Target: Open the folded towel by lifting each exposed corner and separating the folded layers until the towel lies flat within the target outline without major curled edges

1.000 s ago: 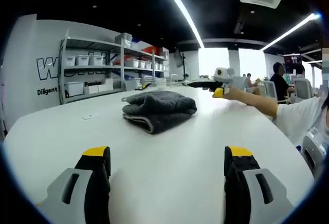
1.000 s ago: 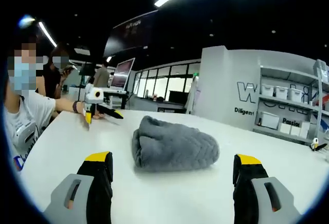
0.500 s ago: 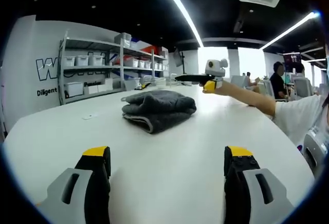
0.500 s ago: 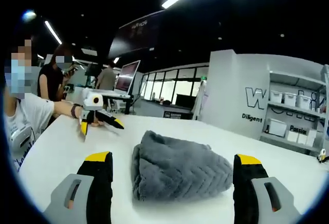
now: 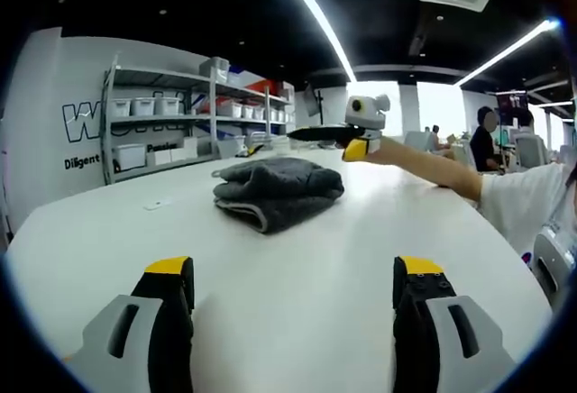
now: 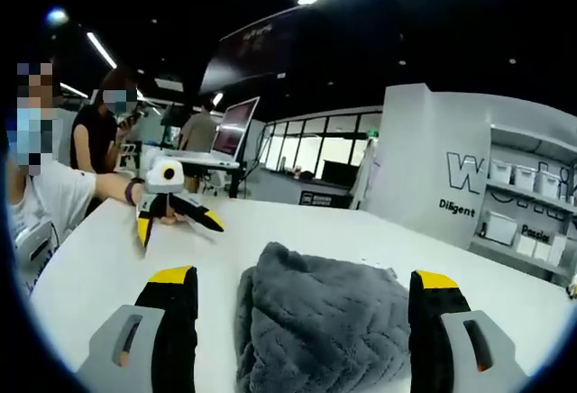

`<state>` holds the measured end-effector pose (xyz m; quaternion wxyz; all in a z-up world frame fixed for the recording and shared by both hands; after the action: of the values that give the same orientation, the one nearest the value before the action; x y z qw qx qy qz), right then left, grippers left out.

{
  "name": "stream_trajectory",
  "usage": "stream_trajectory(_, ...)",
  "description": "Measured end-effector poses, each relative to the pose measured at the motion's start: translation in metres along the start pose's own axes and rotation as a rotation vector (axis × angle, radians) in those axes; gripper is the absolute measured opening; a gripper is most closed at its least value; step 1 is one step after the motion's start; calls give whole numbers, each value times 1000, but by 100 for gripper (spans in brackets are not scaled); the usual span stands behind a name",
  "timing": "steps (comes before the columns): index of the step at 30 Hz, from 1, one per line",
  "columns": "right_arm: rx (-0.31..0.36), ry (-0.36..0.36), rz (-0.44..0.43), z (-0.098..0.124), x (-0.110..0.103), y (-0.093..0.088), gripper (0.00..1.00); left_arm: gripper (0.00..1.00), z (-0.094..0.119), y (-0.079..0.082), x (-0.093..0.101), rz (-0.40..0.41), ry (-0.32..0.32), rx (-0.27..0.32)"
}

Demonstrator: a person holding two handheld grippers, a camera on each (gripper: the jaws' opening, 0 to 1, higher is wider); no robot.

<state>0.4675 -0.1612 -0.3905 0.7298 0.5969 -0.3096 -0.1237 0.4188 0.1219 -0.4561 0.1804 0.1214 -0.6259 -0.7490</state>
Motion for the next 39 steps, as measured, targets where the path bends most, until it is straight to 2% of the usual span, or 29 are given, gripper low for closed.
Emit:
stream_trajectory(7,-34,50,-3,-29,-14,-4,100,90,0,0,0,-1,-1,-1)
stream_trajectory(12,-73,106,21,-49,-32,-9,100,90,0,0,0,-1,-2,-2)
stream_trajectory(18,-98,107,52,-64,-37,-11,97,90,0,0,1,-1,-3,-2)
stream_trajectory(25,-70,92,25,-73,-35,-5,76,90,0,-2,1,-5,-6,-8)
stream_trajectory(33,-153,46,81,-87,-36,-14,49,89,0,-2,2,-3,-7,-7)
stream_trajectory(36,-180,30,135,-86,-35,-17,32,89,0,-2,3,-2,-8,-7)
stream_trajectory(39,-183,21,118,-84,-32,-18,20,89,0,-2,2,-4,-8,-8)
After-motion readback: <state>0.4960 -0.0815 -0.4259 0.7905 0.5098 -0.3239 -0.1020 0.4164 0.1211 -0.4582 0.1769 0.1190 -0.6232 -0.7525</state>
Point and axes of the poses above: the point that each gripper's makers call its tool centre point, and the gripper's own axes: z roughly backward along the fingers, x roughly to its right, y roughly out of its top, the point moved 6 cm from there along z, roughly backward along the fingers, and after that the axes turned 5 degrees about z, right-handed, at the moved point
